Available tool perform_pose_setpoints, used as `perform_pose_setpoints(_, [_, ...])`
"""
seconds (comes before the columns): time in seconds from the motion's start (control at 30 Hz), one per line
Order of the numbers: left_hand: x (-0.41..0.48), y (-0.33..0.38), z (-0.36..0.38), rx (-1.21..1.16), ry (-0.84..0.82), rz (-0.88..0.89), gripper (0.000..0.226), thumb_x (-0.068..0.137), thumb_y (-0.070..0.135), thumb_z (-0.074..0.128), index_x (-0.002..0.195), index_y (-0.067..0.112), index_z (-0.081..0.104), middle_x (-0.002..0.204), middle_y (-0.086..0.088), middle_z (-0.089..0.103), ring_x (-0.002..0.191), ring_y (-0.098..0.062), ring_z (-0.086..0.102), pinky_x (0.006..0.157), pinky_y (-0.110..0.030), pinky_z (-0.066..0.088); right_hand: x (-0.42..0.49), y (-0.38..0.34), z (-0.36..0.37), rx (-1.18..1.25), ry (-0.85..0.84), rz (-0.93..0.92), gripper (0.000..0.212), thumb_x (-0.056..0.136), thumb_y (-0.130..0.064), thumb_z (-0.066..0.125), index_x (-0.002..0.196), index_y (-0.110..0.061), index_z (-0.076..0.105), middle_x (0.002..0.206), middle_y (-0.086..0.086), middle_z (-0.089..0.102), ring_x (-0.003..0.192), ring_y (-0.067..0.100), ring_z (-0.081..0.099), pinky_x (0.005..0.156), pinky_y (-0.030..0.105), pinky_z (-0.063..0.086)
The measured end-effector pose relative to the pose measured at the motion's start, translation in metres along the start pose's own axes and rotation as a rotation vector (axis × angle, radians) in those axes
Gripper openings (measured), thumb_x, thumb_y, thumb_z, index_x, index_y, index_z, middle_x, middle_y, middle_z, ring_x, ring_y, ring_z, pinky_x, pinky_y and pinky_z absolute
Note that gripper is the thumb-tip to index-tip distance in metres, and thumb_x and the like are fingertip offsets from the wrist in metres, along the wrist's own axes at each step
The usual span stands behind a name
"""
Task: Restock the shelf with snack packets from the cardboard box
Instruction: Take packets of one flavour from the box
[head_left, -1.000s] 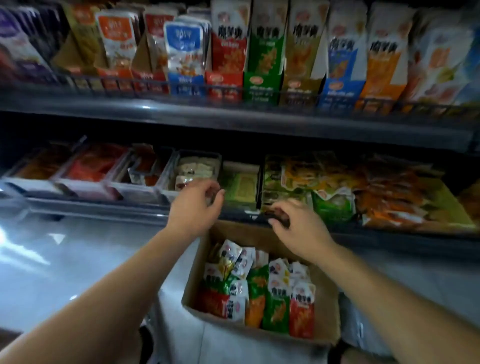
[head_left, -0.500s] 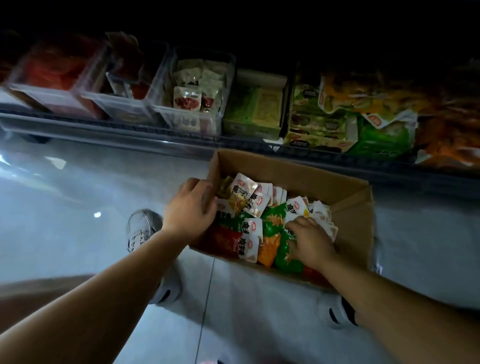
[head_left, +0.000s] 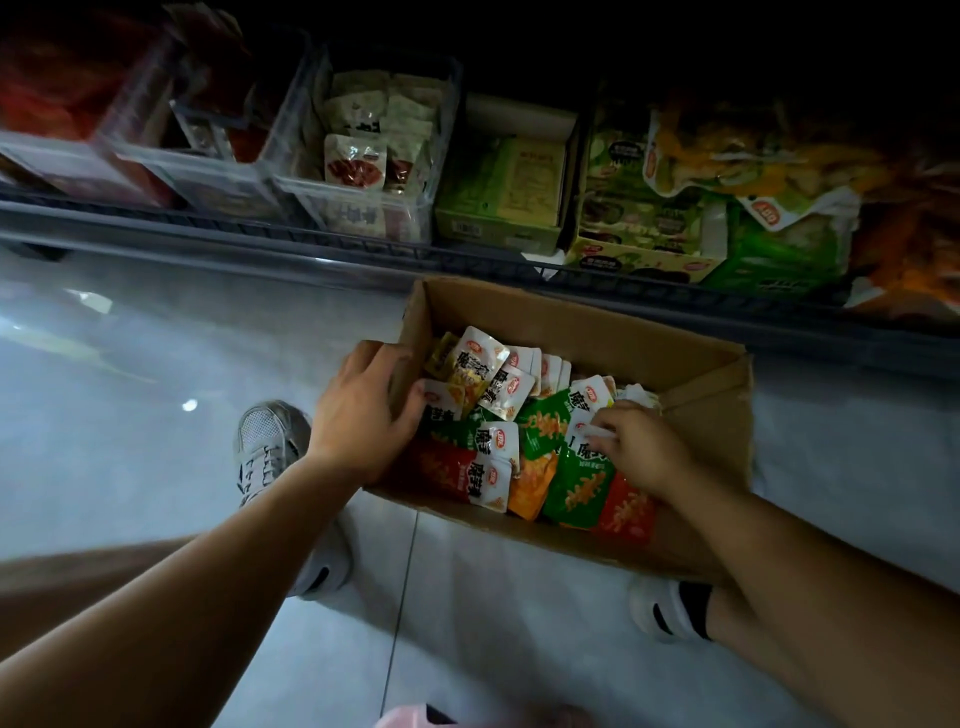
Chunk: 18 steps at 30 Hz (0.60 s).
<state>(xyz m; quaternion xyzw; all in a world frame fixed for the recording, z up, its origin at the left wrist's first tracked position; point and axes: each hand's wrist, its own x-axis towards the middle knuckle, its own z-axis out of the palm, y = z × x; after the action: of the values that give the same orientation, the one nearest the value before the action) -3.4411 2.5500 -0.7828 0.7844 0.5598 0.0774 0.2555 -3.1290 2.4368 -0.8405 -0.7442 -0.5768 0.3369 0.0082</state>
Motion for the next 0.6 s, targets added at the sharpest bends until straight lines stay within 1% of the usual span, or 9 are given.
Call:
perform_pose_setpoints(0.1, [-0.002,0.012,-0.005,0.044,0.076,0.160,0.044,0.094,0.037,0.065,0.134,0.020,0.056,0.145,-0.008,0.043,0.133,-0.030,0.042,0.107,-0.047,0.040,-0.004,-0.015,-0.036,0.050,-0.001,-0.081,0.016,0.098,-0.026,0.062,0.111,-0.022,0.070,0.105,-0.005,0.062,0.097,0.016,0.059,0.077,0.033,0.045])
perform_pose_setpoints(0.17, [-0.003,0.033,-0.006,-0.071,0.035,0.249,0.048,0.094,0.041,0.066,0.138,0.023,0.055,0.146,-0.003,0.049,0.134,-0.020,0.044,0.110,-0.042,0.041,-0.005,-0.034,-0.061,0.122,-0.003,-0.138,0.015,0.097,-0.027,0.063,0.109,-0.024,0.071,0.108,-0.009,0.066,0.100,0.011,0.061,0.084,0.034,0.049])
perform_pose_setpoints(0.23, [-0.005,0.058,0.001,-0.288,-0.202,0.176,0.064,0.091,0.048,0.071,0.147,0.028,0.047,0.146,0.007,0.054,0.131,-0.008,0.049,0.109,-0.036,0.047,-0.008,-0.058,-0.082,0.218,0.021,-0.202,0.007,0.096,-0.026,0.066,0.101,-0.028,0.071,0.102,-0.015,0.068,0.097,0.004,0.062,0.082,0.030,0.047])
perform_pose_setpoints(0.3, [-0.007,0.074,0.011,-0.513,-0.454,0.032,0.084,0.082,0.054,0.077,0.153,0.034,0.037,0.145,0.012,0.057,0.131,-0.004,0.053,0.107,-0.036,0.051,-0.010,-0.080,-0.096,0.296,0.063,-0.259,0.005,0.095,-0.023,0.067,0.095,-0.026,0.072,0.094,-0.016,0.068,0.090,-0.003,0.061,0.078,0.023,0.046])
perform_pose_setpoints(0.33, [-0.008,0.076,0.014,-0.591,-0.507,-0.029,0.085,0.081,0.052,0.079,0.152,0.033,0.037,0.140,0.011,0.061,0.128,-0.004,0.058,0.104,-0.037,0.054,-0.011,-0.088,-0.099,0.330,0.077,-0.272,0.005,0.094,-0.022,0.068,0.095,-0.025,0.073,0.093,-0.015,0.069,0.087,-0.004,0.061,0.076,0.022,0.046])
perform_pose_setpoints(0.37, [-0.008,0.075,0.017,-0.634,-0.522,-0.068,0.077,0.084,0.046,0.080,0.149,0.030,0.042,0.132,0.011,0.066,0.121,-0.004,0.063,0.101,-0.037,0.057,-0.013,-0.094,-0.101,0.367,0.086,-0.273,0.005,0.094,-0.022,0.068,0.095,-0.025,0.073,0.093,-0.014,0.069,0.083,-0.005,0.062,0.072,0.021,0.046])
perform_pose_setpoints(0.47, [-0.010,0.066,0.017,-0.610,-0.464,-0.097,0.030,0.095,0.028,0.072,0.124,0.025,0.064,0.111,0.011,0.074,0.102,0.000,0.070,0.092,-0.031,0.060,-0.012,-0.094,-0.092,0.549,0.116,-0.210,0.010,0.092,-0.023,0.072,0.101,-0.025,0.069,0.095,-0.009,0.069,0.074,-0.003,0.065,0.066,0.024,0.052])
perform_pose_setpoints(0.53, [-0.013,0.057,0.018,-0.662,-0.400,-0.155,0.026,0.097,0.027,0.068,0.123,0.024,0.066,0.109,0.012,0.075,0.098,0.000,0.071,0.087,-0.025,0.060,-0.008,-0.078,-0.079,0.622,0.144,-0.087,0.025,0.091,-0.027,0.072,0.114,-0.024,0.065,0.102,-0.005,0.068,0.082,0.006,0.068,0.072,0.029,0.057])
perform_pose_setpoints(0.6, [-0.016,0.048,0.019,-0.793,-0.332,-0.273,0.029,0.097,0.029,0.068,0.126,0.025,0.063,0.111,0.009,0.075,0.099,-0.005,0.073,0.088,-0.032,0.061,-0.003,-0.051,-0.061,0.464,0.135,0.000,0.030,0.094,-0.030,0.068,0.122,-0.024,0.062,0.106,-0.008,0.066,0.089,0.006,0.065,0.073,0.024,0.052])
